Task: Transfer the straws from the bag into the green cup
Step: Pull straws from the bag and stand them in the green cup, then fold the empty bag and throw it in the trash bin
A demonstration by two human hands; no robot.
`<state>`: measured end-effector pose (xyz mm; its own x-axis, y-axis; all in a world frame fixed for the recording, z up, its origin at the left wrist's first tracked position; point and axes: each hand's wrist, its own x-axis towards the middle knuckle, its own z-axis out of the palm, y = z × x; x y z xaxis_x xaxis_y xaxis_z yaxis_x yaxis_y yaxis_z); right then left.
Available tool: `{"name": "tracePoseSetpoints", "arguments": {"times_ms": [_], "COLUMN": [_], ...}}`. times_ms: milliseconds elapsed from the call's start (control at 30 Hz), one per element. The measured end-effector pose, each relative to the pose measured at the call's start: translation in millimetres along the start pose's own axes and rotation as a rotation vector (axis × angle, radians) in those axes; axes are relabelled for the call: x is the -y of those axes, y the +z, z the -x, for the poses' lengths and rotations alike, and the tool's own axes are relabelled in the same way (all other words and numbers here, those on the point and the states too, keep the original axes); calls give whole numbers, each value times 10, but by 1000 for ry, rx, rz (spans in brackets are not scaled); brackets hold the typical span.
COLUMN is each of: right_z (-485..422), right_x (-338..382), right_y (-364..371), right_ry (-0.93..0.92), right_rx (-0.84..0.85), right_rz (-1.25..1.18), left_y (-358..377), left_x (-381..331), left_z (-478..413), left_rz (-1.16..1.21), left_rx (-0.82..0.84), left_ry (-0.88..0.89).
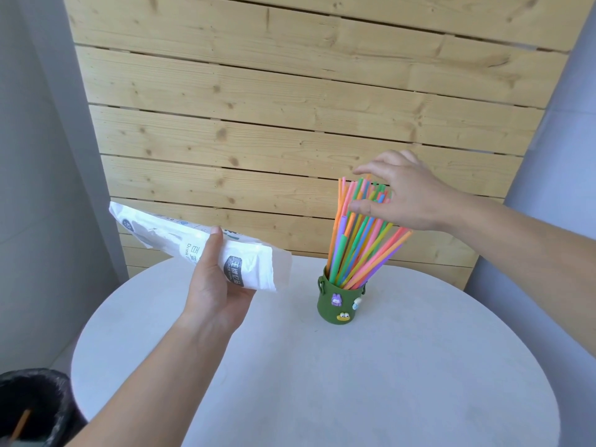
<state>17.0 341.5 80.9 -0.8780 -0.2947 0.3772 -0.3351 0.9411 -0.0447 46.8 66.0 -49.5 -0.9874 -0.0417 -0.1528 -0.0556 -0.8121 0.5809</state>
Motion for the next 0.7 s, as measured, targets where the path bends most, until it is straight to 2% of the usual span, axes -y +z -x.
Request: {"name": "tracePoseSetpoints", "arguments": {"times_ms": [100,233,267,333,433,567,700], "right_z": [88,371,478,674,865,913,856], "right_x": [100,536,687,973,1279,1452,1398], "right_y": [-94,-150,-113,22,331,651,812], "right_ry": [32,-80,-74,-1,61,122,221], "right_rx": [-98,-360,-340,-168,23,-71,-175], "right_rz": [-21,-209,-301,-468,-591,-734,-891], "left_y": [-1,55,75,103,110,109,123], "left_x": [32,47,44,38,22,36,64], "left_z": [20,83,103,150,231,376,436], "left_rz": [-1,-42,-48,-66,-128,-240,-287], "left_rx": [31,74,91,119,173,256,147], "left_ry": [-27,-43,-43,-48,-51,-104,-123]}}
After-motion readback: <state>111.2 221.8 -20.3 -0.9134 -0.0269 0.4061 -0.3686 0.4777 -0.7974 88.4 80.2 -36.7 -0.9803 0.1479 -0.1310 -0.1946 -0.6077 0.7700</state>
